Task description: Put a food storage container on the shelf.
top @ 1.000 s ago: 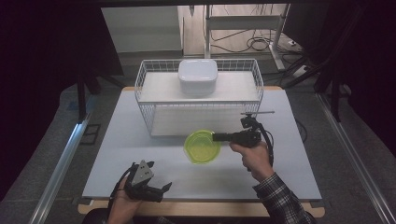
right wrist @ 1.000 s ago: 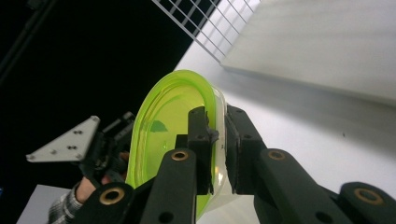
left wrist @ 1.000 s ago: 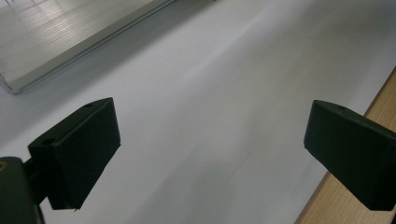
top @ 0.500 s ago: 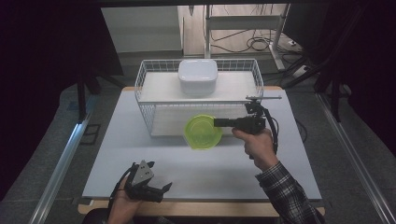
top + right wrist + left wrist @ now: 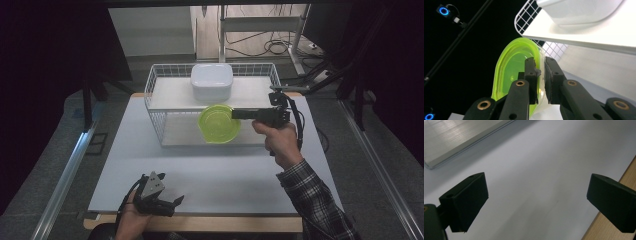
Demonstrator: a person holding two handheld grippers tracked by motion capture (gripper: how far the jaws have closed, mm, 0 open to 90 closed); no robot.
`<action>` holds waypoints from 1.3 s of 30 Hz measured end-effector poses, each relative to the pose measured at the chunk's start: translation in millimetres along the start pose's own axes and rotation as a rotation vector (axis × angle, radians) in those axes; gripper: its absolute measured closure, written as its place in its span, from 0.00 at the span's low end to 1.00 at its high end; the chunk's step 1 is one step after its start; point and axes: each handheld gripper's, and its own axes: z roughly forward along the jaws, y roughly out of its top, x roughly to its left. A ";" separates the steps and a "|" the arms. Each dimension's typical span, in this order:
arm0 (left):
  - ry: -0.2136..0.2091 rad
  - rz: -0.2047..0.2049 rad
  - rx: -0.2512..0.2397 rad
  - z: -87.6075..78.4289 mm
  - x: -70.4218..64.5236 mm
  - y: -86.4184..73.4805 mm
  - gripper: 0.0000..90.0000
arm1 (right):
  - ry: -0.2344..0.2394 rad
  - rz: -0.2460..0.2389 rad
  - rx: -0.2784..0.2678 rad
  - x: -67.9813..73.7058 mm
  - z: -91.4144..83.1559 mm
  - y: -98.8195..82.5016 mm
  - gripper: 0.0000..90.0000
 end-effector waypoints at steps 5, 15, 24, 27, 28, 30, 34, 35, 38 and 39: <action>-0.001 0.000 0.001 0.0 0.2 0.0 0.03 | 0.000 0.002 -0.016 3.5 -2.7 11.1 0.91; -0.004 -0.006 0.001 -0.2 0.8 -0.1 0.03 | -0.022 -0.014 -0.067 19.3 -3.4 44.3 0.91; 0.011 -0.017 0.005 -1.2 1.4 -0.1 0.04 | -0.060 -0.003 -0.126 25.4 3.7 74.2 0.91; 0.016 -0.026 0.010 -1.8 1.9 -0.3 0.04 | -0.073 0.007 -0.147 25.4 6.6 83.1 0.91; 0.016 -0.030 0.011 -1.9 2.2 -0.4 0.04 | -0.081 0.009 -0.154 25.4 7.7 86.0 0.91; 0.017 -0.036 0.010 -2.2 2.6 -0.5 0.04 | -0.093 0.016 -0.168 25.3 10.0 91.5 0.91; 0.013 -0.047 0.007 -2.6 4.1 -1.0 0.04 | -0.120 0.028 -0.193 25.4 14.6 102.2 0.91; 0.013 -0.048 0.007 -2.5 4.5 -1.1 0.04 | -0.128 0.032 -0.199 25.3 15.9 104.6 0.91; 0.008 -0.049 0.009 -2.1 4.2 -1.2 0.04 | -0.149 0.045 -0.213 24.0 20.9 111.5 0.91; 0.007 -0.048 0.010 -1.9 4.0 -1.2 0.04 | -0.157 0.048 -0.219 23.5 22.8 113.6 0.91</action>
